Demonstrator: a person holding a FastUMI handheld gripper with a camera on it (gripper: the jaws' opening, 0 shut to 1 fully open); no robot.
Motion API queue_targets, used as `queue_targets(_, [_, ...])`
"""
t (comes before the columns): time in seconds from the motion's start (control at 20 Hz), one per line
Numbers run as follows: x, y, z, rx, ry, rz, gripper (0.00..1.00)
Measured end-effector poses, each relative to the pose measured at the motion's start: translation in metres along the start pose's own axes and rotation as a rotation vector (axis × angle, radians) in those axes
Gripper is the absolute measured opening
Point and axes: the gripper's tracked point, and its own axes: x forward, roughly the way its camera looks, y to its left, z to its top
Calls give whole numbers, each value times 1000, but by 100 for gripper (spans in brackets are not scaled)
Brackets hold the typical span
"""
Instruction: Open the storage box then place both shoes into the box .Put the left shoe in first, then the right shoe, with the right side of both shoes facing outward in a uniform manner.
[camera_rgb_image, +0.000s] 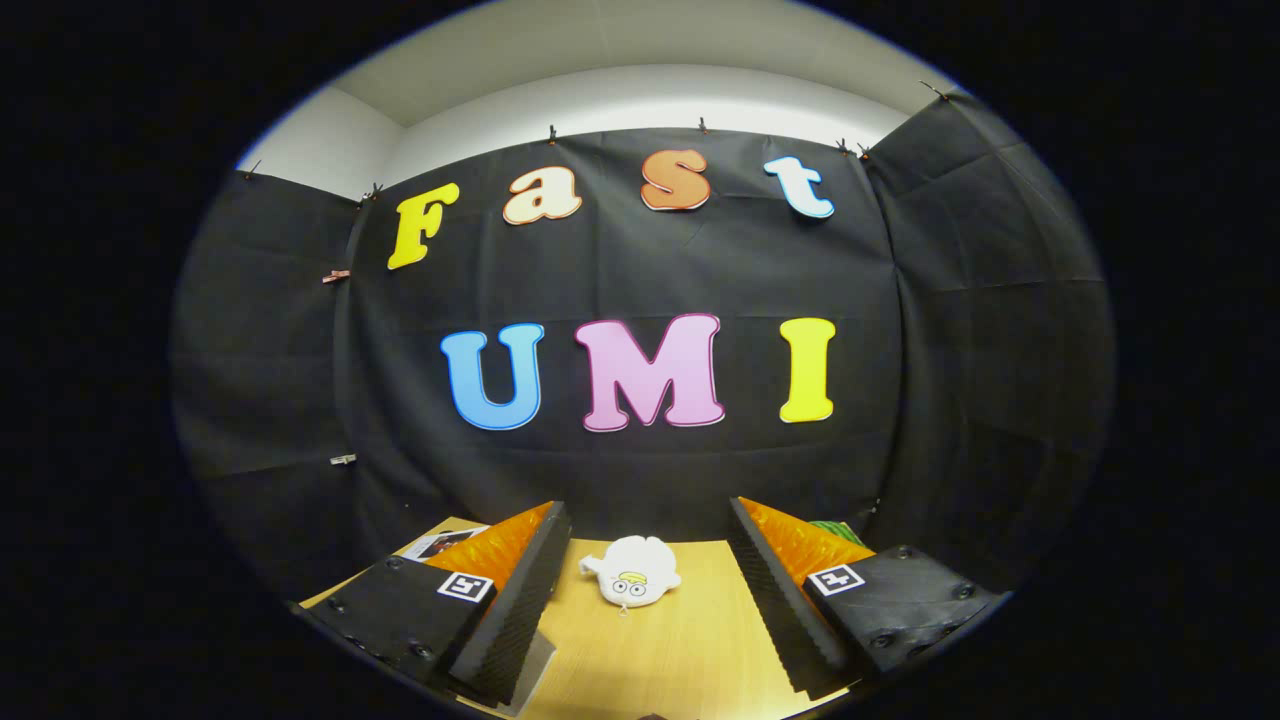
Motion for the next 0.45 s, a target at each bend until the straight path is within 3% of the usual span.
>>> queue_targets(0.45, [-23,-24,-37,32,36,89,98])
